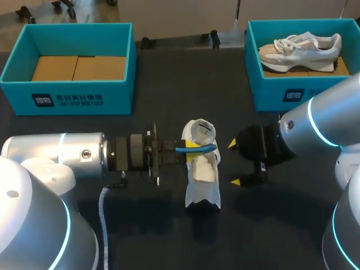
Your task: Take the shoe out of the shoebox, open the shoe tongue, remove and reinsert the insole, then place the shoe into the shoebox
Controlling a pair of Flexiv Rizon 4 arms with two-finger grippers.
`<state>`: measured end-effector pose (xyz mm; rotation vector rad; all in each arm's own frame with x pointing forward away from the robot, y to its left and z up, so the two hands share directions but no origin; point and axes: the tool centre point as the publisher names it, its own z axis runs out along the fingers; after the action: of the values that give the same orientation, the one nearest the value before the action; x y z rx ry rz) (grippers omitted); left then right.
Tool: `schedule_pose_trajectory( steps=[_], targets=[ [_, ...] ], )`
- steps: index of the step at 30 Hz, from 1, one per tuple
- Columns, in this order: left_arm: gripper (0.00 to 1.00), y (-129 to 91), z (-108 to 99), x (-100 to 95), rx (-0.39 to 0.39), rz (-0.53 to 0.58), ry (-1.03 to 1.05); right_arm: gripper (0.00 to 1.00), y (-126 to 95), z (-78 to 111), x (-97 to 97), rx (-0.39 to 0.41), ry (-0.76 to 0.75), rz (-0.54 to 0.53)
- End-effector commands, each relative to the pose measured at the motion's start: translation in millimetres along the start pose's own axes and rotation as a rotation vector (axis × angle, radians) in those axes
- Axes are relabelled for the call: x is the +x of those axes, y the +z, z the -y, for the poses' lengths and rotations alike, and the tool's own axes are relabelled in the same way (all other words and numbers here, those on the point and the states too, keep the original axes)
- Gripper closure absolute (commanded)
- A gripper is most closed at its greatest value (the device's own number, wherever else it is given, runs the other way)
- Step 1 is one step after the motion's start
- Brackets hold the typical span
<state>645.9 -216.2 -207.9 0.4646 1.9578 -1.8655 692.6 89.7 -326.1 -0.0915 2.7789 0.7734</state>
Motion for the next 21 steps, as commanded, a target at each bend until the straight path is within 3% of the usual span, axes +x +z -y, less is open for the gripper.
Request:
schedule_pose_trajectory(
  steps=[1, 11, 21],
  targets=[
    [1.00, 14, -10, -1.8, -0.003, -0.022, -0.001, 0.00, 1, -0.4, 1.1, 0.000, 0.000, 0.003],
    [1.00, 29, -22, 6.5, 0.001, -0.041, 0.023, 0.00, 1, -0.4, 1.1, 0.000, 0.000, 0.003],
    [1.00, 28, -29, 19.2, -0.041, -0.033, 0.035, 0.00, 1, -0.4, 1.1, 0.000, 0.000, 0.003]
  ],
)
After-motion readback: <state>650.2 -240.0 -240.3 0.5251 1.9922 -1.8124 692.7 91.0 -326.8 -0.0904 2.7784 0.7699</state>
